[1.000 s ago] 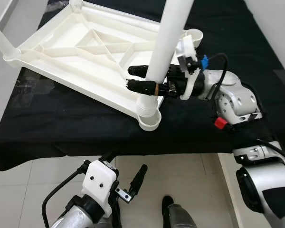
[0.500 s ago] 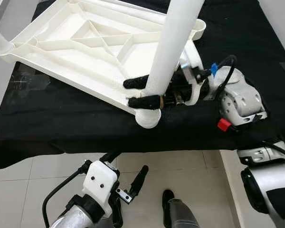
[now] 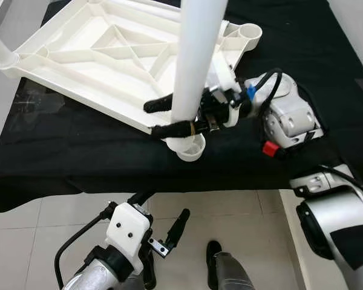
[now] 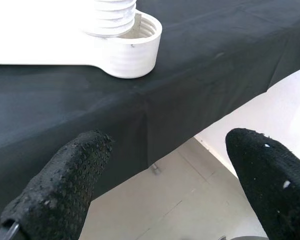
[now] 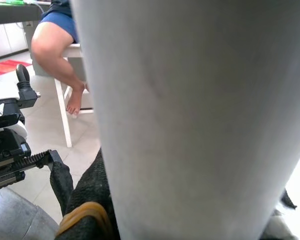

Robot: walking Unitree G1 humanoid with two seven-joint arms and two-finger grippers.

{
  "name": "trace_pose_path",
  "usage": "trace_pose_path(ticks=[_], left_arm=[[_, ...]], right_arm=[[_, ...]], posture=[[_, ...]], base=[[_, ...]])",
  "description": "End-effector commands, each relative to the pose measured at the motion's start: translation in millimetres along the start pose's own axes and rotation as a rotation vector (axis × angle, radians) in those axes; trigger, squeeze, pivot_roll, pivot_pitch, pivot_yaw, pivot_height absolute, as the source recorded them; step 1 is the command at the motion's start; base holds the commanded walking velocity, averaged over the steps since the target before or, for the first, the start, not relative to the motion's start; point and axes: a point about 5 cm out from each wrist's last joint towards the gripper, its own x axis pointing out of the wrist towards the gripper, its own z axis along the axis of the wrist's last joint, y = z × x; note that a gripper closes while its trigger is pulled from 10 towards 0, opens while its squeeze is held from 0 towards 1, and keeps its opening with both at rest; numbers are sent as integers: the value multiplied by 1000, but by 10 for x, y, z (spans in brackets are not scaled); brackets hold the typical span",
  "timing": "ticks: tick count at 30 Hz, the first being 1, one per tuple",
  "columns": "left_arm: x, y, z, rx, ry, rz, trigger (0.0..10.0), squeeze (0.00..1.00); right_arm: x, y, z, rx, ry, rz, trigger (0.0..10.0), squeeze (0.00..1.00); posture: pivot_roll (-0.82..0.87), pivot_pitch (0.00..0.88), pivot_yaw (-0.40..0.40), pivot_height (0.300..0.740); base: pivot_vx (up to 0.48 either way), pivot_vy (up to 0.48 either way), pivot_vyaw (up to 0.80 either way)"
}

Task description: Building children table

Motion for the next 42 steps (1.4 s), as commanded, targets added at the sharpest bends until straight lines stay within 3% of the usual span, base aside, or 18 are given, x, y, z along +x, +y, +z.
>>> trace_pose_path(ticks=[1, 7, 10, 18, 23, 30, 42], left_arm=[[-30, -33, -16, -10, 13, -7, 10000, 0], [-31, -40, -11, -12, 11, -8, 10000, 0], [-35, -33, -10, -11, 12, -10, 10000, 0], [-38, -30, -10, -9, 13, -11, 10000, 0], [-27, -27, -16, -7, 13, -14, 10000, 0], [-25, -28, -17, -5, 10, -11, 10000, 0], [-6, -33, -24, -7, 7, -12, 10000, 0]], right_arm=[[-28, 50, -196, 70, 76, 25, 10000, 0], [-83, 21, -176, 76, 60, 39, 10000, 0], [-181, 76, -103, 116, 34, 126, 10000, 0], [-173, 97, -110, 124, 39, 143, 10000, 0], [-39, 227, -196, 157, 33, 220, 10000, 0], [23, 234, -254, 151, 65, 229, 10000, 0], [111, 263, -410, 165, 137, 139, 10000, 0]], posture=[[68, 447, 5, 740], [67, 448, 7, 740], [67, 453, 11, 740], [66, 454, 12, 740], [64, 450, 11, 740], [55, 449, 4, 740], [50, 445, 8, 740]], base=[[0, 0, 0], [0, 0, 0], [0, 0, 0], [0, 0, 0], [0, 0, 0], [0, 0, 0], [0, 0, 0]])
